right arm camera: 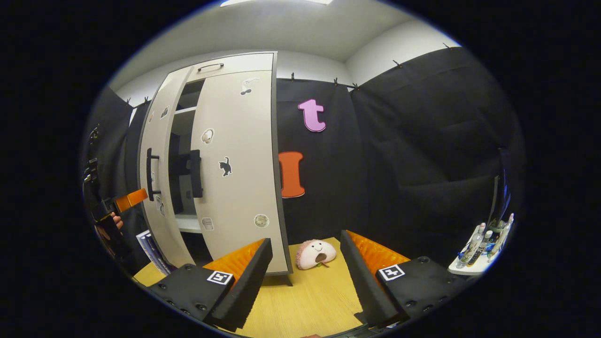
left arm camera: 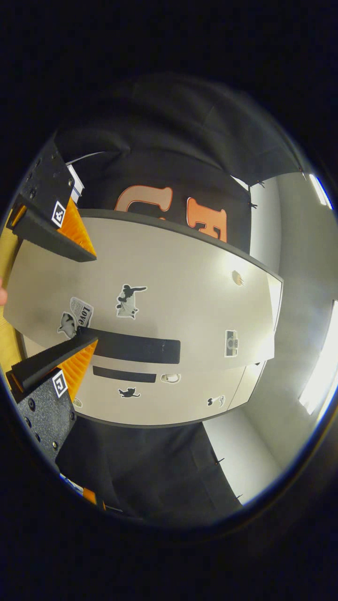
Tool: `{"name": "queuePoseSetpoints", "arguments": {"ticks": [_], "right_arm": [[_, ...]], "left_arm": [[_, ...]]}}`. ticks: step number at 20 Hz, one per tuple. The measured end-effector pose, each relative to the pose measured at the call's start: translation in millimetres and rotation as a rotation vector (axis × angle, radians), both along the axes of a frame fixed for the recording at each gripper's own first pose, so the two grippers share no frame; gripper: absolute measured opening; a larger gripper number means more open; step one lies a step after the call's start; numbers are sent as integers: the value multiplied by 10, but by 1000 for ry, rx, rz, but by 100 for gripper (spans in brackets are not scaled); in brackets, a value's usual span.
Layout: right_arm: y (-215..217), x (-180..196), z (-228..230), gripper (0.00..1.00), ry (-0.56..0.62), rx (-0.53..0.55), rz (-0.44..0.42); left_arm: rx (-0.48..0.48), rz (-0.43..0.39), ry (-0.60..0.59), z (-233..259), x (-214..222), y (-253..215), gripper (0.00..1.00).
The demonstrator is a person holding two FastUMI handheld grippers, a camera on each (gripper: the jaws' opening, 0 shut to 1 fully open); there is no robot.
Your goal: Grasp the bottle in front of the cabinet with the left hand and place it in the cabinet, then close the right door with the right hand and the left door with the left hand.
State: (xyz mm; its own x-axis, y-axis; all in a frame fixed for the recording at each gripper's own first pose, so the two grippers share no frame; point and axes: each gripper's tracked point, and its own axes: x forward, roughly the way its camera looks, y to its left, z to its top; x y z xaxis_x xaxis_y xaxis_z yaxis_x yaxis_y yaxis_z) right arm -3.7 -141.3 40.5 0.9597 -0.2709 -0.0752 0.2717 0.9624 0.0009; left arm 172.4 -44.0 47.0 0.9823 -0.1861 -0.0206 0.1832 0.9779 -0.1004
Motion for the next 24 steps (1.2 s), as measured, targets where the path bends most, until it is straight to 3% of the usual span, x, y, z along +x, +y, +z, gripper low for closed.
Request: {"name": "queuePoseSetpoints", "arguments": {"ticks": [12, 21, 22, 23, 24], "right_arm": [[-33, -112, 27, 97, -9, -12, -21], [173, -105, 64, 97, -32, 6, 32], [191, -111, 61, 89, -33, 9, 38], [210, -106, 48, 97, -33, 12, 42], [227, -103, 32, 97, -34, 16, 44]], "left_arm": [[50, -23, 6, -199, 515, -323, 95], [15, -18, 13, -258, 556, -344, 95], [18, -12, 19, -255, 555, -333, 95], [24, 3, 29, -267, 541, -304, 93], [26, 18, 33, -265, 527, -268, 95]]}}
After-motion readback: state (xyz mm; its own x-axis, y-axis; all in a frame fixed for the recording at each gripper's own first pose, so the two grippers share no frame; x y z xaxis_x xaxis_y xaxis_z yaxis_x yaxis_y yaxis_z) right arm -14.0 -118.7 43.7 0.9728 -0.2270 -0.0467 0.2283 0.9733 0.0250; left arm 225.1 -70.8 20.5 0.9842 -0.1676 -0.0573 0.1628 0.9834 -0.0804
